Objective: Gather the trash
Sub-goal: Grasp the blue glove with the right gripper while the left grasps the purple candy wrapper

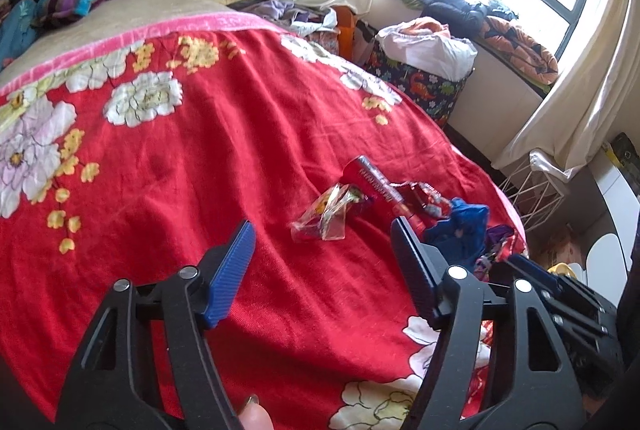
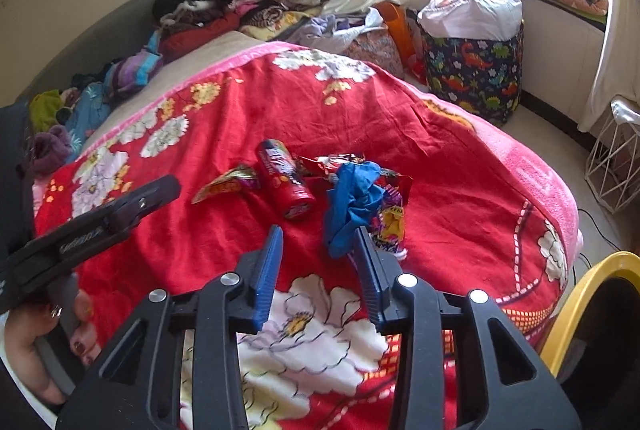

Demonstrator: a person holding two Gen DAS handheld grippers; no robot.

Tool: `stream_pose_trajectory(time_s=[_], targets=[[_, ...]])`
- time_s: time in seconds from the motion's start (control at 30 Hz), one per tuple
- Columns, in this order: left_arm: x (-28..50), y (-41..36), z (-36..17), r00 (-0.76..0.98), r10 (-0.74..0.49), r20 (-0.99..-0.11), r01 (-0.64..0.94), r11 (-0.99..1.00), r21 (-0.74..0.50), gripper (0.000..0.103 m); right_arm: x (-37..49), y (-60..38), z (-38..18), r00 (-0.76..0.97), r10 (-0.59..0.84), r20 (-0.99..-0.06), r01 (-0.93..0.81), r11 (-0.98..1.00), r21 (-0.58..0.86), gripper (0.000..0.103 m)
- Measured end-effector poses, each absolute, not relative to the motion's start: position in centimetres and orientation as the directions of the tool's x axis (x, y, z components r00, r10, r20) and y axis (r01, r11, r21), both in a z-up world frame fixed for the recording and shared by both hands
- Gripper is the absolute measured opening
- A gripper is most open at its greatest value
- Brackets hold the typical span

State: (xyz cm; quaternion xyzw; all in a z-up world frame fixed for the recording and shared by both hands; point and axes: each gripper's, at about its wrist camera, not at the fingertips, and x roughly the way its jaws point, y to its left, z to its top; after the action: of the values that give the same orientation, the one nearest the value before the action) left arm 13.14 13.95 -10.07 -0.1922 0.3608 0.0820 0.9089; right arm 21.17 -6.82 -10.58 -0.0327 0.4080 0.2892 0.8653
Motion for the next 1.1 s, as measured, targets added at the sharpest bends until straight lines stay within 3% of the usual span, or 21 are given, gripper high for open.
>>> stream_pose_trajectory(time_s=[0.23,0.37,0.6,0.73,0.87,0.93,1.1], targets=[[14.0,14.2,-11.8,0.704,-0.003,-0.71,-0.295,0.908,-0.297,0.06,24.0,-6.0,-12.4,0.487,0.435,-0.757,-0.501,0.85,0.165,0.033],[14.4,14.3,-12.6,0.706,-0.01,-0.708,-0.302,0.9,-0.314,0.06,25.2,-5.8,-13.5,0.472,0.422,-0.774,-0.491,0.855,0.167,0.011],[15.5,14.5,-13.1,0.714,-0.014,-0.7,-0.309,0.891,-0.333,0.054,23.3,-7.0,-13.2,0.445,0.498,-0.744,-0.507,0.825,0.249,0.005],[16.2,14.4,-13.4,0.715,-0.024,-0.698,-0.308,0.886,-0.346,0.042,21.2,-7.7,-12.3,0.439,0.535,-0.721,-0.526,0.804,0.276,0.005],[16.3,13.9,-13.4,0.713,-0.019,-0.701,-0.306,0.891,-0.335,0.024,19.1,-8.3,-11.4,0.428,0.566,-0.704,-0.55,0.782,0.294,0.004],[16.1,13.7,-13.2,0.715,-0.024,-0.699,-0.296,0.895,-0.334,0.01,18.2,-8.6,-11.0,0.422,0.578,-0.699,-0.558,0.773,0.303,0.004],[15.4,13.0,-12.7,0.718,-0.043,-0.694,-0.254,0.913,-0.319,0.006,16.5,-9.7,-10.8,0.414,0.591,-0.692,-0.55,0.768,0.327,0.004]])
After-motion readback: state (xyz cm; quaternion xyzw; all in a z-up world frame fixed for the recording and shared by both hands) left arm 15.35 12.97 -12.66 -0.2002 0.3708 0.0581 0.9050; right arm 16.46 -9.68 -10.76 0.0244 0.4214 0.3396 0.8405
